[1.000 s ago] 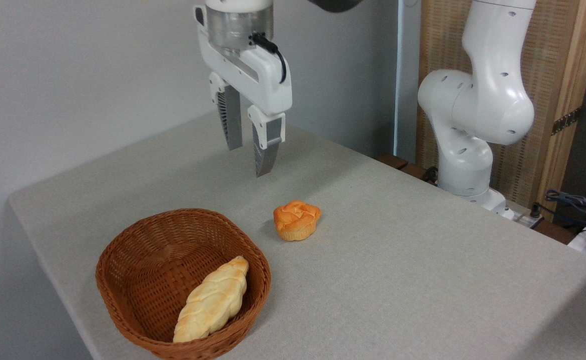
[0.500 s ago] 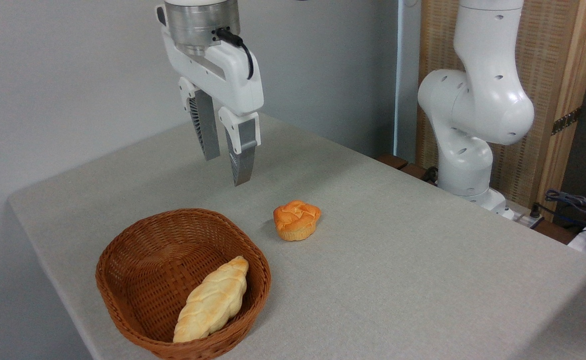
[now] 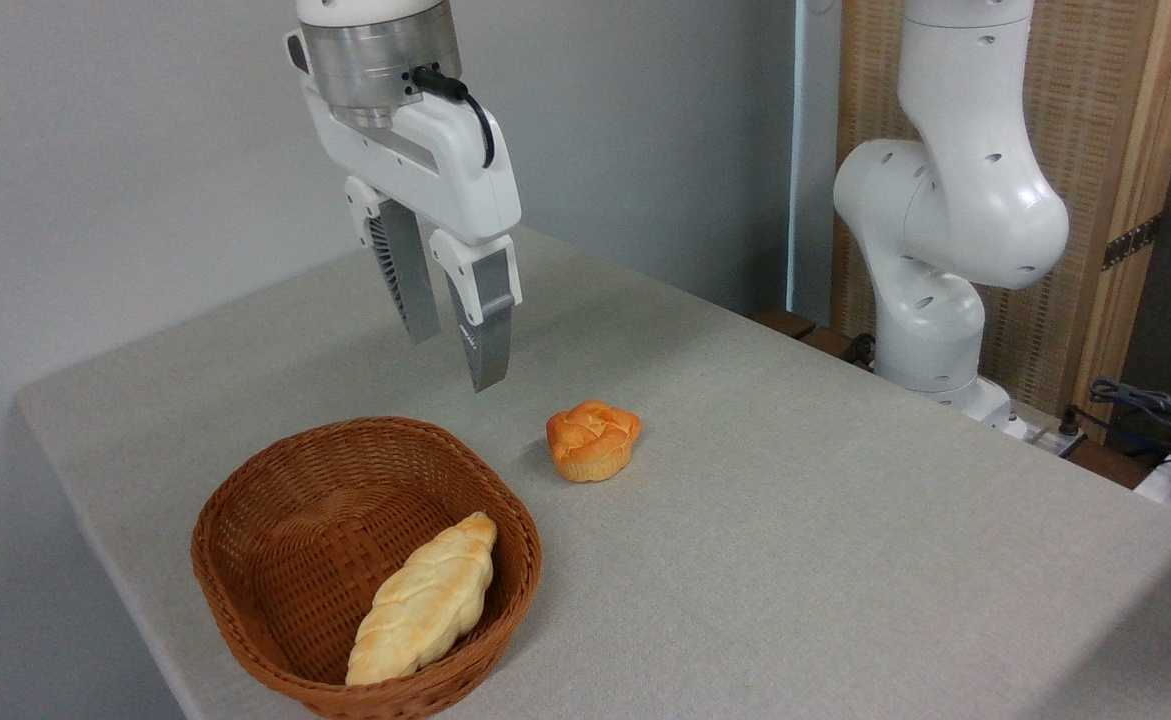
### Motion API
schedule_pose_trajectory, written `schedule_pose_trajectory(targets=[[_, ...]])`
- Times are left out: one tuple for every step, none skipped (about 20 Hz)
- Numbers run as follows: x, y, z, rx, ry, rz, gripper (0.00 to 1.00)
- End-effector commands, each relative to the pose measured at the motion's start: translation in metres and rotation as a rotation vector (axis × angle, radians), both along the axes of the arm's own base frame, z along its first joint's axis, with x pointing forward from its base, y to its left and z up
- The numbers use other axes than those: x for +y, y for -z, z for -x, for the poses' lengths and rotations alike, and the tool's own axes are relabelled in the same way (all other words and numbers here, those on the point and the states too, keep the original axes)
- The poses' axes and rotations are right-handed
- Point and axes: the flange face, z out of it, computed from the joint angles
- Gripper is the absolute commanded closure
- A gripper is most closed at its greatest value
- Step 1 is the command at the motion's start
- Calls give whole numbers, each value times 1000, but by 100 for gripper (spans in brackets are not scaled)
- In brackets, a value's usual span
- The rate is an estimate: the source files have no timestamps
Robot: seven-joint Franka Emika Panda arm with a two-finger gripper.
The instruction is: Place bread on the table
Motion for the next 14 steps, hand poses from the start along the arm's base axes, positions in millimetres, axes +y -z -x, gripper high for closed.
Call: schedule_pose_trajectory(targets=[[-3,-10,-19,3,-16,-16,0],[-3,-9,-20,5,-16,-16,0],[2,-8,-22,8,-22,-16,0],[1,-8,-22,8,-22,-16,0],[-5,-8,-21,8,-10,-14,0],[-7,-8,-21,7,-7,-13,0],[-8,-8,-21,9,-5,-14,0],[-10,-9,-20,10,-5,-14,0],[-11,-10,-18,11,-8,-14,0],[-12,-11,-18,11,-6,-14,0],[-12,-12,-16,11,-4,-14,0],[-14,-15,-14,11,-1,-14,0],[-14,-15,-13,14,1,-15,0],[-15,-16,-11,20,3,-16,0]])
